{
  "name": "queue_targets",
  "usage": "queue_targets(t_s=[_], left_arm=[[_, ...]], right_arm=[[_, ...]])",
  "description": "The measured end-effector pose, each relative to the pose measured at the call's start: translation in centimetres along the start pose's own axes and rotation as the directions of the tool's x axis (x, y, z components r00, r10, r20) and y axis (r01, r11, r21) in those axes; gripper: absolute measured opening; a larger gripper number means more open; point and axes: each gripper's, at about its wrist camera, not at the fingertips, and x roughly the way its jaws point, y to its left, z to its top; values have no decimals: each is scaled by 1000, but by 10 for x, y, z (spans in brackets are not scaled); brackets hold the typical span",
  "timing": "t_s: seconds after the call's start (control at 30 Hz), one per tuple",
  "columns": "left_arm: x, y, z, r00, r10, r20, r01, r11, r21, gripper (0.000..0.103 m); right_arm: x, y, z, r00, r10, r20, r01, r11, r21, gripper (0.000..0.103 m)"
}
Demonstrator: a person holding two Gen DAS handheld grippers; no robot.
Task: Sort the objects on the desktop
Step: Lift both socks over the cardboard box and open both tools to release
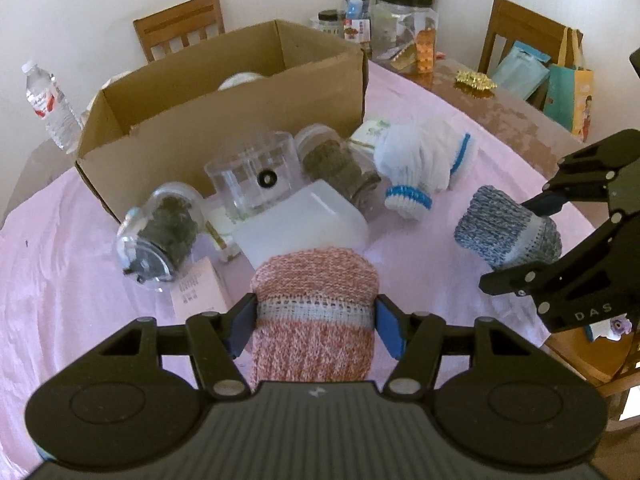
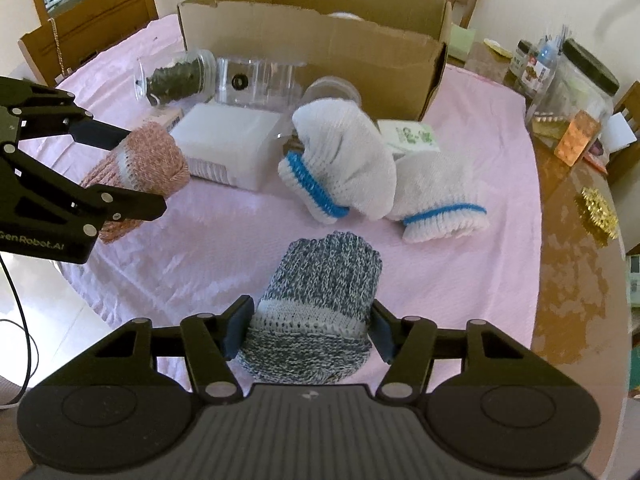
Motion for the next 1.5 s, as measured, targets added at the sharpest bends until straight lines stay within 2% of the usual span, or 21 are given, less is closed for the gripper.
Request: queue_targets(t_s=[0.43, 0.7, 1.13, 1.5], left_arm=[[-19, 24, 38, 998, -15, 68, 14, 1000, 7, 62], [-22, 44, 71, 993, 9, 118, -13, 999, 32, 62], [-11, 78, 116, 987, 23, 157, -34, 997, 73, 62], [8, 116, 157, 980, 38, 193, -49, 997, 54, 62]], right_arm=[[-26, -1, 41, 997, -6, 75, 9, 999, -45, 66], [-35, -5, 81, 989, -17, 148, 26, 998, -64, 66], [-33, -18, 137, 975, -57, 214, 74, 994, -76, 66], [-15, -42, 192, 967, -96, 235, 116, 991, -73, 66]])
